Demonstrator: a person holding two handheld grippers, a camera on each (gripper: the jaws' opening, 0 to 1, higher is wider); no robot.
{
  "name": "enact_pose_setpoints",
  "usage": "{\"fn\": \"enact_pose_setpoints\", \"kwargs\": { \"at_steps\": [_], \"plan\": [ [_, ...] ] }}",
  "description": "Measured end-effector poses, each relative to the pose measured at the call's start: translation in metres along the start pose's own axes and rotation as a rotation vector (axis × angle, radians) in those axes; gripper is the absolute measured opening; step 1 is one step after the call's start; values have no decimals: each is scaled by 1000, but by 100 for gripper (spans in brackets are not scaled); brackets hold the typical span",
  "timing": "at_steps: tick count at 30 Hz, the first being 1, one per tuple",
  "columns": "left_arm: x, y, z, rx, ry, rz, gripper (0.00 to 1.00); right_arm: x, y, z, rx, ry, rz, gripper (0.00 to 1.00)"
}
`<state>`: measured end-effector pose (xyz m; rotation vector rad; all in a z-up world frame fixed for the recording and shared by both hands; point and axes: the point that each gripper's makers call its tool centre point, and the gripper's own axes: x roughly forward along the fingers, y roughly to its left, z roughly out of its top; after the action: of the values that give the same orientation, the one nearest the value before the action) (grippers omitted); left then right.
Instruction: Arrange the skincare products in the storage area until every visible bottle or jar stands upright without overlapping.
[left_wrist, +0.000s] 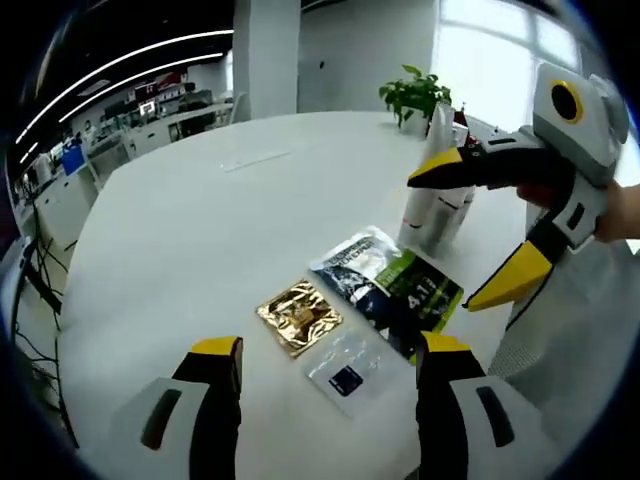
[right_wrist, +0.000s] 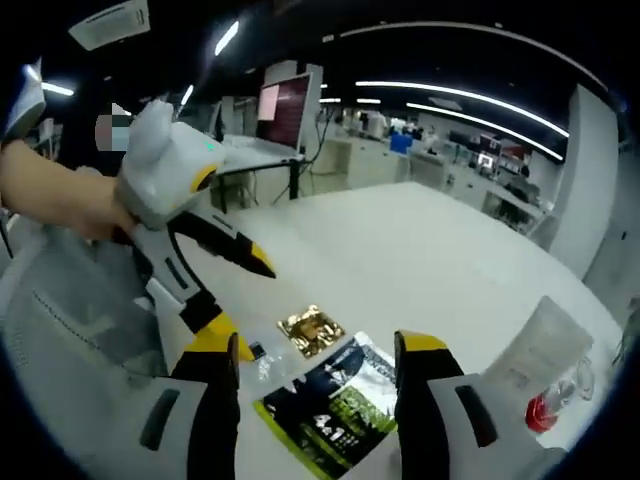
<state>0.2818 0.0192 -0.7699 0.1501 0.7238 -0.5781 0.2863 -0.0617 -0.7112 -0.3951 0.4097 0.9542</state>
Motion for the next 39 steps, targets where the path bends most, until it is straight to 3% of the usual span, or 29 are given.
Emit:
{"fn": "enact_pose_setpoints", "kwargs": {
  "at_steps": [6,15,23,25,29,35,39],
  "plan": [
    [-18,-5,-2,-24,-14,15,73,-31,-15,-5,48,-12,-63,75],
    [-42,-13,-9,-51,-31,47,83,-81,-50,-36,151,9,-202,82],
    [-61,-19,-13,-81,-49,61,91,-115,-60,-55,265,27,-253,93],
    [-64,-21,-13,-93,-55,55,93,-117,-58,-59,299,35,-246,99],
    [-69,-23,-13,-104,-62,50,99,-124,-56,-70,322,56,-233,100],
    [-75,-25,-8,-101,-101,59,99,-125,-56,-67,341,27,-229,100],
    [-70,-20,-9,-82,-88,91,99,-119,-57,-72,352,40,-238,99]
  ]
}}
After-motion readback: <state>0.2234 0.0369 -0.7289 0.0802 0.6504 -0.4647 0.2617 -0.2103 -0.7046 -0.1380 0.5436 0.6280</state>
